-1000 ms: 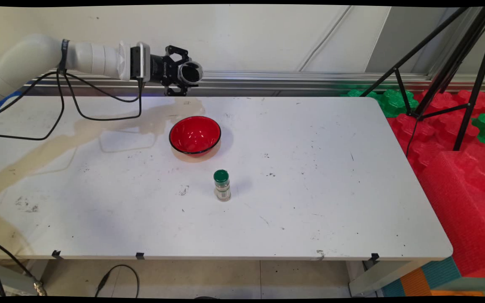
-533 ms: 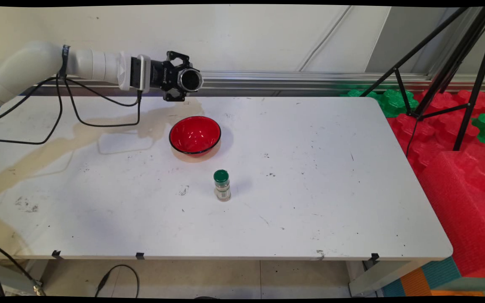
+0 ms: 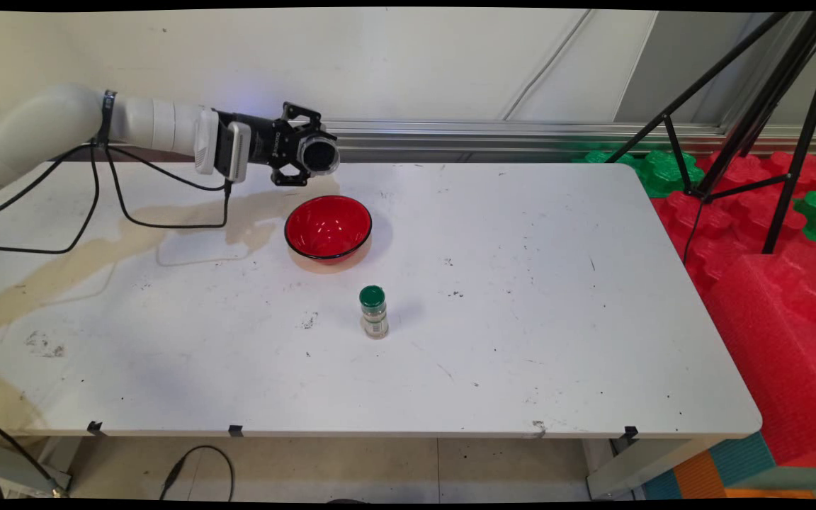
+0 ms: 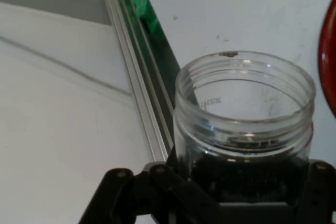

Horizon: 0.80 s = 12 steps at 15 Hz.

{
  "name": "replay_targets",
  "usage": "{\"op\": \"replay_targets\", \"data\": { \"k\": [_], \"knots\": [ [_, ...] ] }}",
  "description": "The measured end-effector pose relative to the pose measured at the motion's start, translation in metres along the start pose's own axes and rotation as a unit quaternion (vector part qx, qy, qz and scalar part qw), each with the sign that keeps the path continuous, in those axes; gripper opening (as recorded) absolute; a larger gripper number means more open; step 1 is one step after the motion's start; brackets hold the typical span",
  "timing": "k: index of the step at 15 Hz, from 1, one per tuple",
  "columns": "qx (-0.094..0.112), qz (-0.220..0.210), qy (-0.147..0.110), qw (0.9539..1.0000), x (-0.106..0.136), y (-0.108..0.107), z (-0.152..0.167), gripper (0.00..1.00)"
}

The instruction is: Pour the black seasoning powder in the red bowl

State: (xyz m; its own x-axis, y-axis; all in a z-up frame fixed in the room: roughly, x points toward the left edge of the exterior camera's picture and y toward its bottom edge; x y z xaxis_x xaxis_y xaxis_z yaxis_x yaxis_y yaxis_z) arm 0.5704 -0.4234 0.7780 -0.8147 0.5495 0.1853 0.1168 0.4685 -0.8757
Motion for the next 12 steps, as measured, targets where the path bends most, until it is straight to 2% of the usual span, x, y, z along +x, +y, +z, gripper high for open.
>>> {"op": "replay_targets", "data": {
  "k": [5,12],
  "knots": [
    [-0.002,0.053,0.004,0.9986,0.006,0.009,0.001,0.0],
    [0.002,0.115,0.0,0.9933,0.009,0.015,0.002,0.0]
  ]
}}
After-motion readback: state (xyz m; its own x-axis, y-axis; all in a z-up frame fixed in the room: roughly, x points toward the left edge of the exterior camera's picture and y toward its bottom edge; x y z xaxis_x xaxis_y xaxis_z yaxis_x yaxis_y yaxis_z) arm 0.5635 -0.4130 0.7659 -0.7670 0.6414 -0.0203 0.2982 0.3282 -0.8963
